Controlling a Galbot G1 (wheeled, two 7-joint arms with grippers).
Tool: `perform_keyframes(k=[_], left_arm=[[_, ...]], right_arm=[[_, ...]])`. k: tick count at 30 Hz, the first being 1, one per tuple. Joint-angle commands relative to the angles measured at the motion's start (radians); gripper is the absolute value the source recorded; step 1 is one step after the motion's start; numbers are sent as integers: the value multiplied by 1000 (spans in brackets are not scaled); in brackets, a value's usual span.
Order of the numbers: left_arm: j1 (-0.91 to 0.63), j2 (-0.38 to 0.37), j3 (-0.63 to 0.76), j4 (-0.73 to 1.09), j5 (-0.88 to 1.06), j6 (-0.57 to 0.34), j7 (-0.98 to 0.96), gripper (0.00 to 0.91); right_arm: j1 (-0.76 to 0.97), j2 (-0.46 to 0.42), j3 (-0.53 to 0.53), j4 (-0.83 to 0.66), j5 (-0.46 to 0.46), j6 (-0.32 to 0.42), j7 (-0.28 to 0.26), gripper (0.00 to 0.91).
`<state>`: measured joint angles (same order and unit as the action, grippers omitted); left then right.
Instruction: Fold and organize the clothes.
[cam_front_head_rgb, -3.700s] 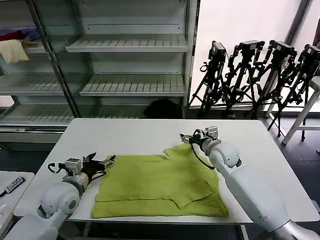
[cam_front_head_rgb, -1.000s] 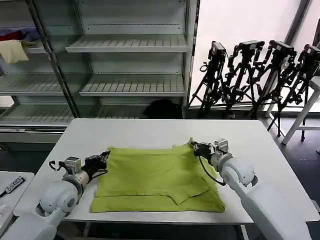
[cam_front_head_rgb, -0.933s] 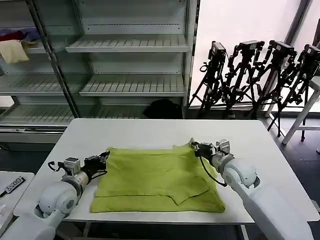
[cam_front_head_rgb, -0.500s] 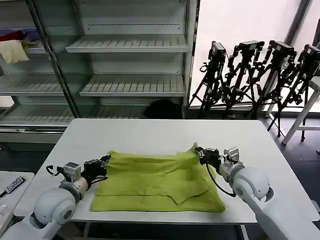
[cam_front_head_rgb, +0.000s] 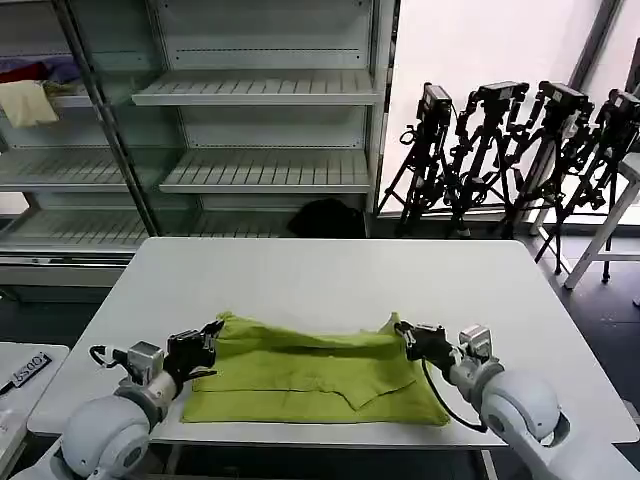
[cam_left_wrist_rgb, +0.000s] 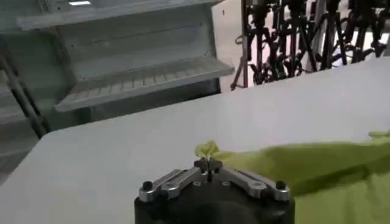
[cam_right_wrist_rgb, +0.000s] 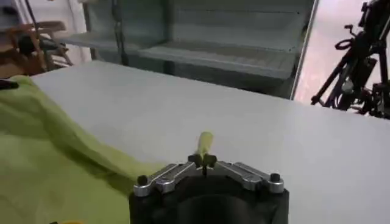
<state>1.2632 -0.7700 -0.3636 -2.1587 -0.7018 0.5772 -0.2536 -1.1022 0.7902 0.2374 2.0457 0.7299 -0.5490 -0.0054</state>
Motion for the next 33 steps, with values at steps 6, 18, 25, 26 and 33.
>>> perform_keyframes(k=[6, 18, 25, 26, 33], left_arm=[[147, -12, -5, -45, 93, 3, 6, 10], [169, -24, -2, -35, 138, 3, 0, 907], [186, 1, -13, -59, 152, 4, -7, 907], [191, 8, -16, -66, 151, 4, -8, 907], [317, 94, -103, -153, 166, 6, -24, 907]], right_arm=[[-173, -38, 69, 68, -11, 16, -12, 0], [-208, -15, 63, 64, -24, 17, 17, 343], [-235, -1, 60, 92, 18, 10, 190, 907], [-238, 2, 58, 99, 31, 10, 220, 907], [-274, 16, 58, 219, 83, -2, 540, 907]])
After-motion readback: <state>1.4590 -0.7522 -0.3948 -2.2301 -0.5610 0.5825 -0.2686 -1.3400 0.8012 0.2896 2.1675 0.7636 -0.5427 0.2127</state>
